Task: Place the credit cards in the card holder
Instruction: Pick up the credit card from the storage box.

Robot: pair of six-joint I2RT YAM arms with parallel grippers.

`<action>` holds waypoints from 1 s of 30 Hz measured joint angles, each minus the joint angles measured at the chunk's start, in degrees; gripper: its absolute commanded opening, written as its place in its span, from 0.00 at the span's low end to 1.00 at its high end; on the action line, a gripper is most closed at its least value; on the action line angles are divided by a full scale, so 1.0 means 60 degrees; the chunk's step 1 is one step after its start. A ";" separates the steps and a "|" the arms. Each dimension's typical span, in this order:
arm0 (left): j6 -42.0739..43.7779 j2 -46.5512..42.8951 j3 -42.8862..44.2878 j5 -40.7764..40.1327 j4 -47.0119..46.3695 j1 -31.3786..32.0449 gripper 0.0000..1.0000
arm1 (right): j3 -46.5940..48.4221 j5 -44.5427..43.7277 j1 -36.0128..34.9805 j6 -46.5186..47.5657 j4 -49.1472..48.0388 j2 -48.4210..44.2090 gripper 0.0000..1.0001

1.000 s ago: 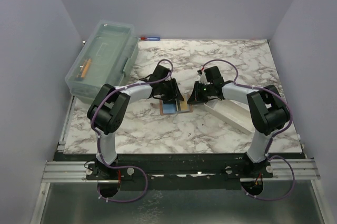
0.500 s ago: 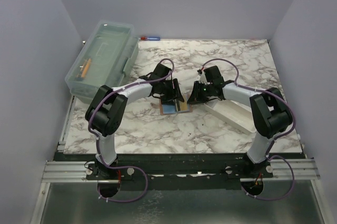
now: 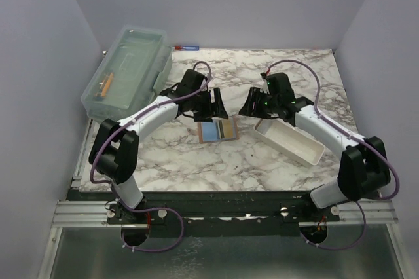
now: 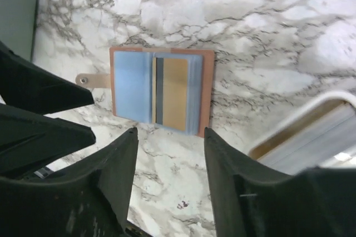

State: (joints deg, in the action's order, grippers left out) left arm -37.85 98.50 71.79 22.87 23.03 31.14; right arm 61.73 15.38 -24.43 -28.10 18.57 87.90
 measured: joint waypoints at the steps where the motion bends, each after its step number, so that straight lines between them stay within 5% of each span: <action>1: 0.0113 -0.0095 0.0036 -0.0004 0.0018 0.0000 0.77 | -0.0113 -0.0317 0.0025 -0.0142 0.0062 -0.0317 0.63; 8: 0.0969 -0.0372 0.0229 -0.0171 0.0113 0.0000 0.77 | -0.1909 -0.1967 0.0612 -0.1854 0.0229 -0.1803 0.78; 15: 0.1486 -0.0452 0.0055 -0.0259 0.0197 0.0000 0.77 | -0.3129 -0.2310 0.1235 -0.2761 0.0084 -0.2098 0.80; 24: 0.1745 -0.0532 -0.0084 -0.0255 0.0244 0.0000 0.77 | -0.3701 -0.1435 0.1708 -0.3351 -0.1727 -0.1738 0.79; 30: 0.1789 -0.0597 -0.0131 -0.0248 0.0248 0.0000 0.77 | -0.4018 -0.0976 0.1887 -0.3716 -0.2455 -0.1588 0.66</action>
State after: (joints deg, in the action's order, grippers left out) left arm -27.11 94.91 71.00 21.39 24.51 31.14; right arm 37.63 9.52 -13.10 -50.39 3.84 78.37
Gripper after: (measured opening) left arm 0.769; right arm 0.733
